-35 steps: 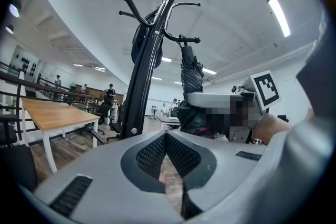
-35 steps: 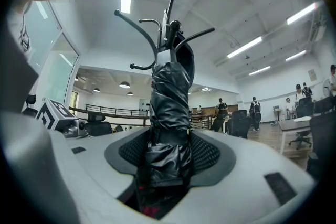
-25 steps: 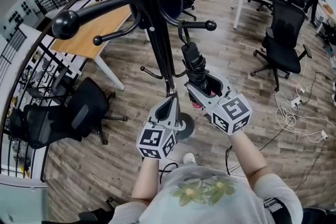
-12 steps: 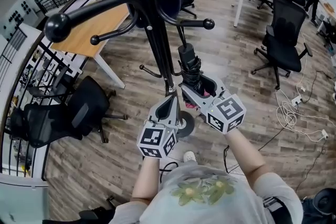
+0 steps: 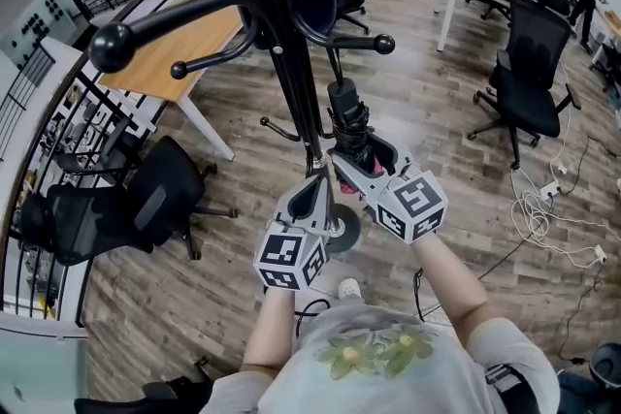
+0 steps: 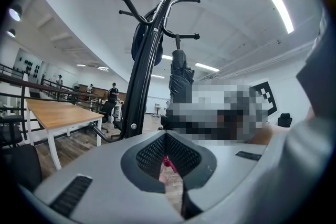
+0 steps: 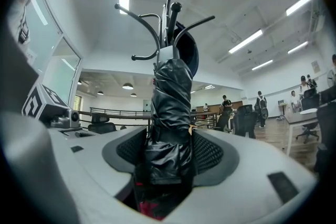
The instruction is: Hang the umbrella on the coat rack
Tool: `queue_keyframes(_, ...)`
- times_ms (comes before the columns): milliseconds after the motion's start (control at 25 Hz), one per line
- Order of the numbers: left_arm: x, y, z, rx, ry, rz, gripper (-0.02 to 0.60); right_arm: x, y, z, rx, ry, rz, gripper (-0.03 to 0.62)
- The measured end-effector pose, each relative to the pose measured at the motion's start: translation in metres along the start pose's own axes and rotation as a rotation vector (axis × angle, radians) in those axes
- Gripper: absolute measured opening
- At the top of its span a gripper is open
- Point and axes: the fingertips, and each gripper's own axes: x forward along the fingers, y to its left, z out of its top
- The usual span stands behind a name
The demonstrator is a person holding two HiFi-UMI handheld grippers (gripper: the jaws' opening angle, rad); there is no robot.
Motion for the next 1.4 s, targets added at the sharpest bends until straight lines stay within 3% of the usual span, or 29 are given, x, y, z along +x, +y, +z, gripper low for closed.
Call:
queue_keyframes(320, -0.004, -0.005, -0.002, -0.005, 0.008, 0.025, 0.0, -0.003, 0.002, -0.001, -0.024, 0.014, 0.026, 0.313)
queue_keyframes(720, -0.015, -0.011, -0.002, -0.014, 0.003, 0.053, 0.0, -0.029, 0.009, -0.011, -0.009, 0.034, 0.034, 0.312)
queue_keyframes(1400, -0.045, -0.05, 0.0, -0.004, -0.027, 0.058, 0.0, -0.094, 0.046, -0.028, 0.027, 0.045, 0.073, 0.12)
